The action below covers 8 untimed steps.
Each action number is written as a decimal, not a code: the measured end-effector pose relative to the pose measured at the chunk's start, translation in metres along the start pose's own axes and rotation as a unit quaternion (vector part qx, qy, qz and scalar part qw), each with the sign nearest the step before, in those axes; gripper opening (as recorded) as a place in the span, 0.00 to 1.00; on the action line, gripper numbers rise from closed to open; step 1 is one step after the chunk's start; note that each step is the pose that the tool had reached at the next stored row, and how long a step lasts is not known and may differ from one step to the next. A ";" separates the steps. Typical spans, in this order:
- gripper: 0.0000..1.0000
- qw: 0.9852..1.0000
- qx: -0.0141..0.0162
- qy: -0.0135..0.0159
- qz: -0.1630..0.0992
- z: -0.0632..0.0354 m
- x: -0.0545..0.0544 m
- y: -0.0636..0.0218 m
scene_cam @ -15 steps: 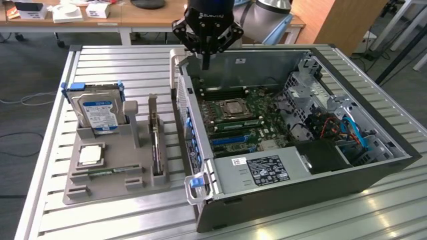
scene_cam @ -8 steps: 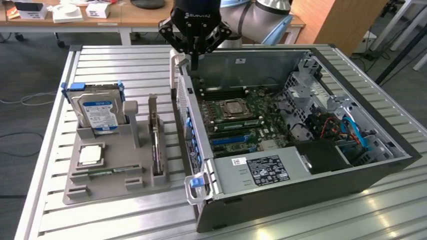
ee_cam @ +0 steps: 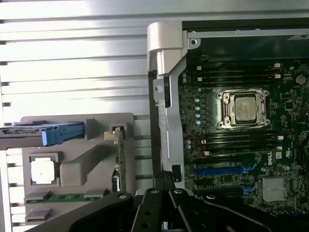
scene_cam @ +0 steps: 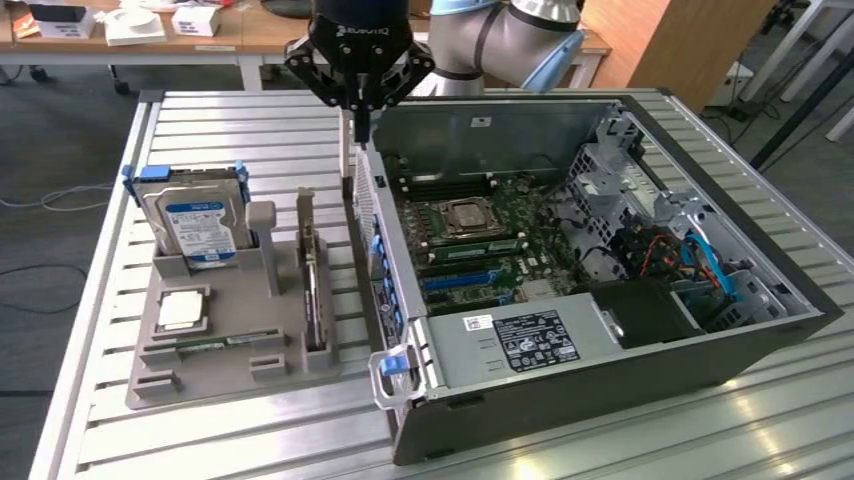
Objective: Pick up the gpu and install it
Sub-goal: 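Reach for the gpu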
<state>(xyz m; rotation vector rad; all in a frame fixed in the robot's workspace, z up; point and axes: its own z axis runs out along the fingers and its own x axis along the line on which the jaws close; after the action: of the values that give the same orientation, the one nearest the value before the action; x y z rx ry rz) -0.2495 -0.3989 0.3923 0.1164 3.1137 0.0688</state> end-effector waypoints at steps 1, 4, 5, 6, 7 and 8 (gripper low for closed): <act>0.11 1.000 0.000 0.000 0.000 0.0000 0.003 -0.0002; 0.11 1.000 0.000 0.000 0.000 -0.0002 0.013 -0.0009; 0.11 1.000 0.000 0.000 0.000 -0.0002 0.016 -0.0012; 0.11 1.000 0.000 0.000 0.000 -0.0002 0.019 -0.0014; 0.11 1.000 0.000 0.000 0.000 -0.0002 0.022 -0.0016; 0.11 1.000 0.000 0.000 0.000 -0.0003 0.024 -0.0018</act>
<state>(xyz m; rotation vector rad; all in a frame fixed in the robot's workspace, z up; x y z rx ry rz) -0.2738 -0.3988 0.3920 0.1165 3.1136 0.0688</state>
